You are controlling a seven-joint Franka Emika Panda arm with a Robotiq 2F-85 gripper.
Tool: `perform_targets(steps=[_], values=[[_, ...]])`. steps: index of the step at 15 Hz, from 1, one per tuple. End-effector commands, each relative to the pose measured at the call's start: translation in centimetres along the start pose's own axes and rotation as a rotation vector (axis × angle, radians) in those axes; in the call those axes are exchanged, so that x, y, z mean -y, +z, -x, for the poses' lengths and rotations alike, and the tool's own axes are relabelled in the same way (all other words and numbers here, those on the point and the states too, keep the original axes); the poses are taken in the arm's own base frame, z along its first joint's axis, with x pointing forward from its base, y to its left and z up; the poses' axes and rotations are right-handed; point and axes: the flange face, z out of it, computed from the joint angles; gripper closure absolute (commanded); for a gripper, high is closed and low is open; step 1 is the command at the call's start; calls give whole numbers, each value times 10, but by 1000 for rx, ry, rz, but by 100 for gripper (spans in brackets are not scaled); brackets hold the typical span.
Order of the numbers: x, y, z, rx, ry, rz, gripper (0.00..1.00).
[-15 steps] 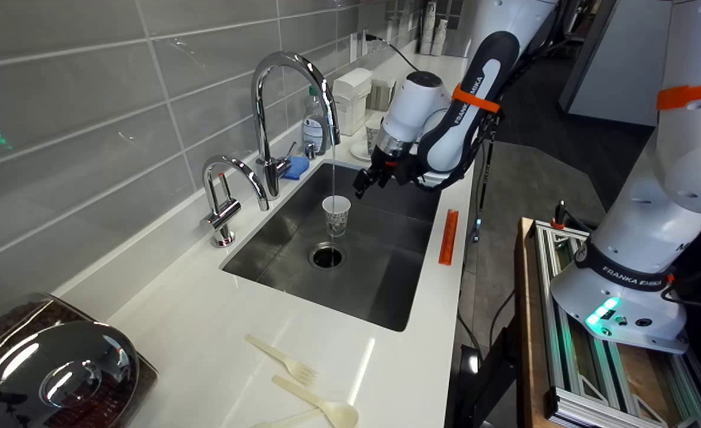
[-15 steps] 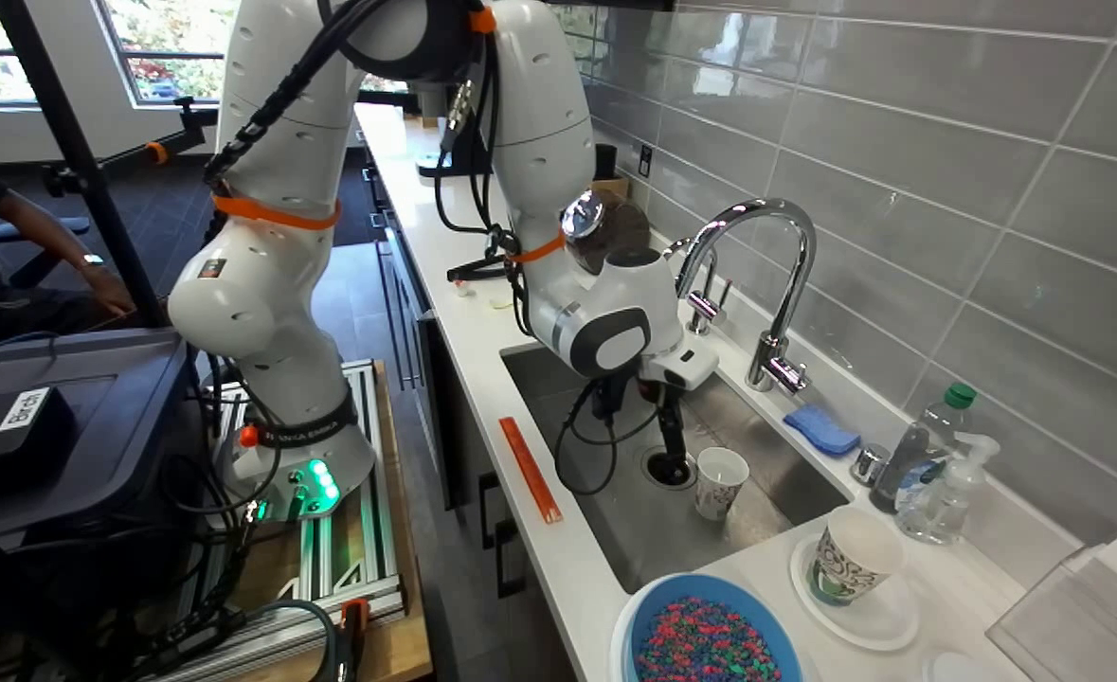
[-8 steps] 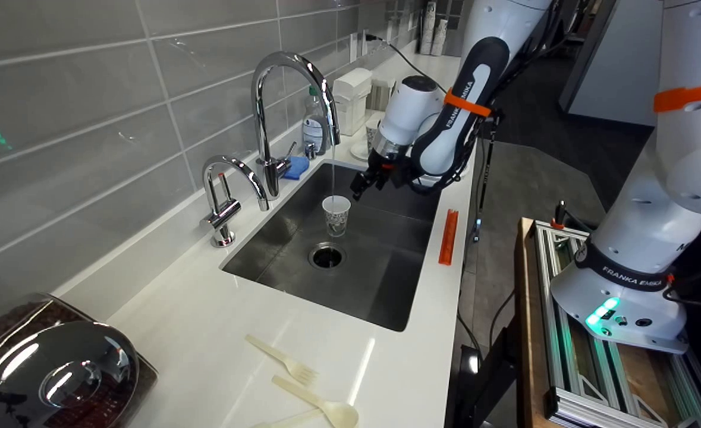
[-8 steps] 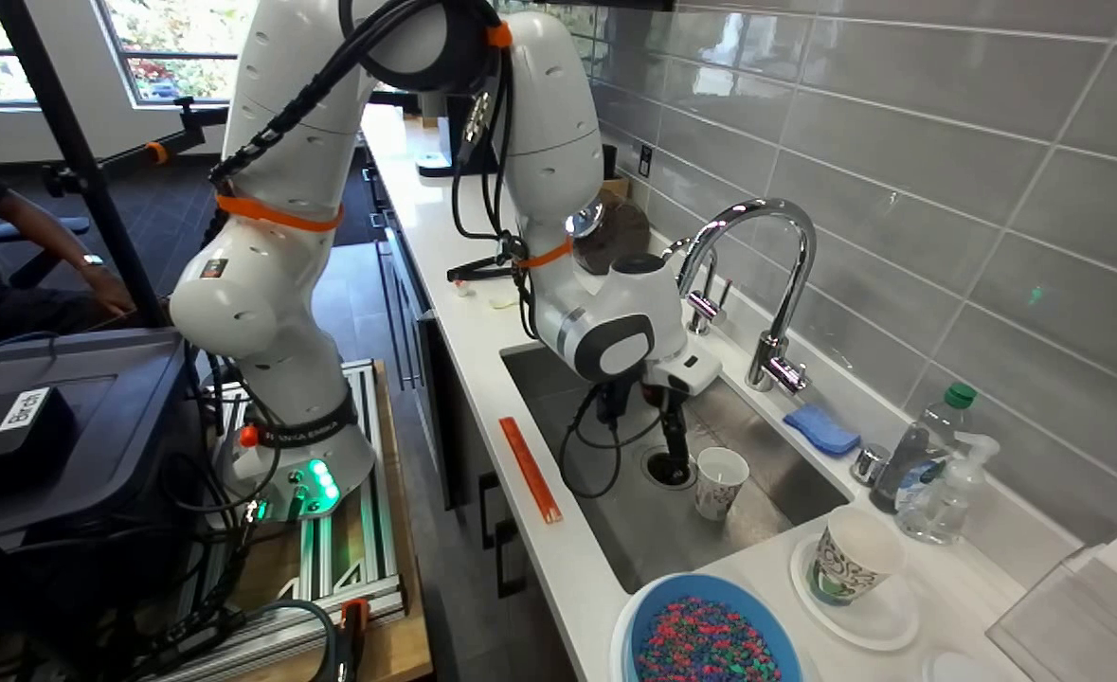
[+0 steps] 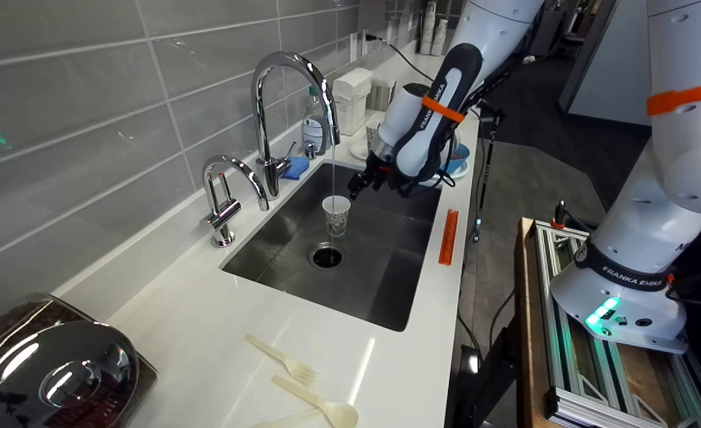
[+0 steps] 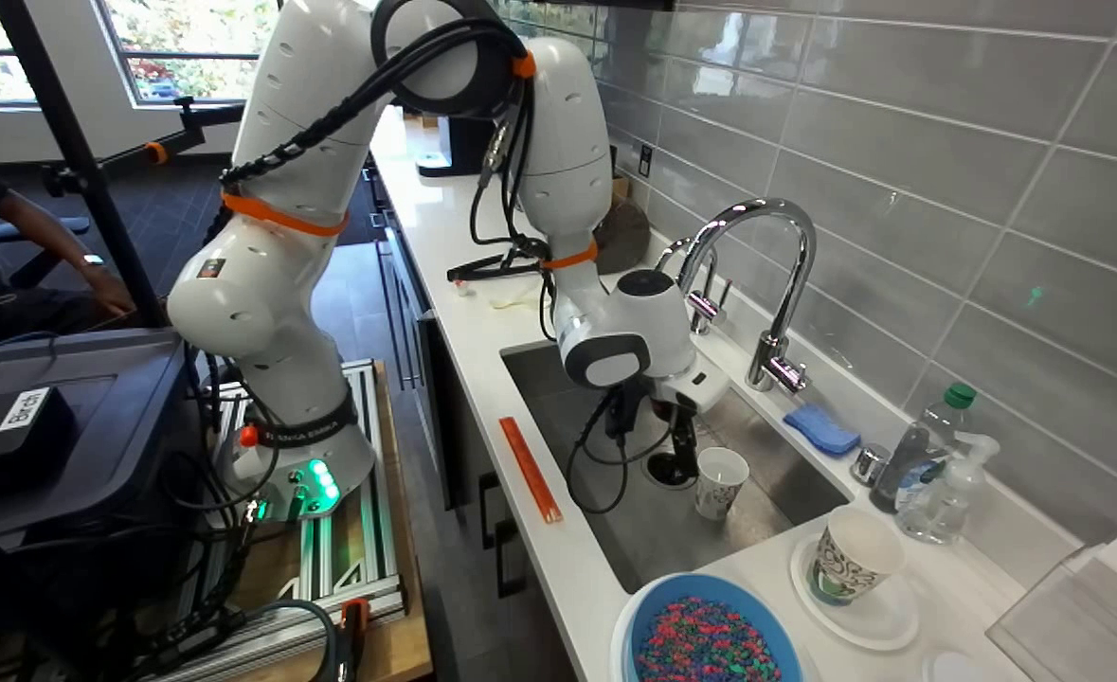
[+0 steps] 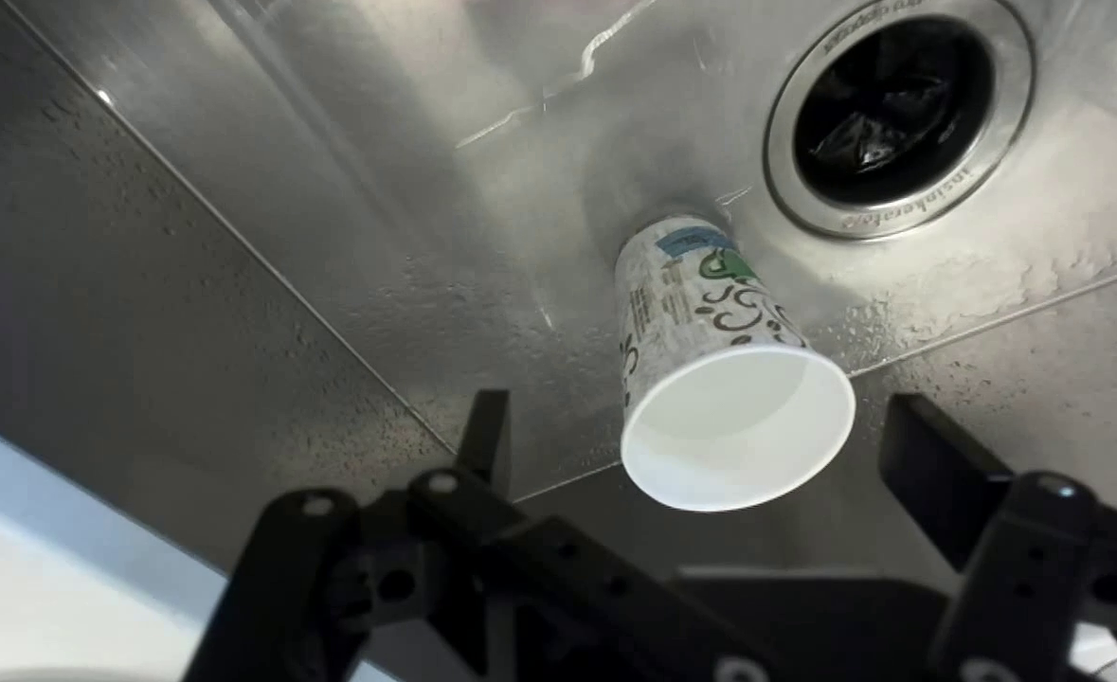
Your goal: Empty the cup that's in the sink
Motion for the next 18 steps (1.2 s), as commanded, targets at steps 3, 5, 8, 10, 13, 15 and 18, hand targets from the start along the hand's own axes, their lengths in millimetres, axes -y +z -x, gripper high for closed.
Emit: perform_targets(steps=[3, 5, 8, 10, 13, 15, 18], values=[[-8, 27, -4, -45, 5, -22, 0], [-13, 33, -6, -65, 9, -24, 0], [-17, 43, -6, -78, 22, -32, 0], [-18, 51, -7, -82, 29, -37, 0], [-19, 64, -6, -82, 39, -38, 0], [-19, 70, -7, -81, 40, -36, 0], [-20, 77, -10, -90, 47, -34, 0]])
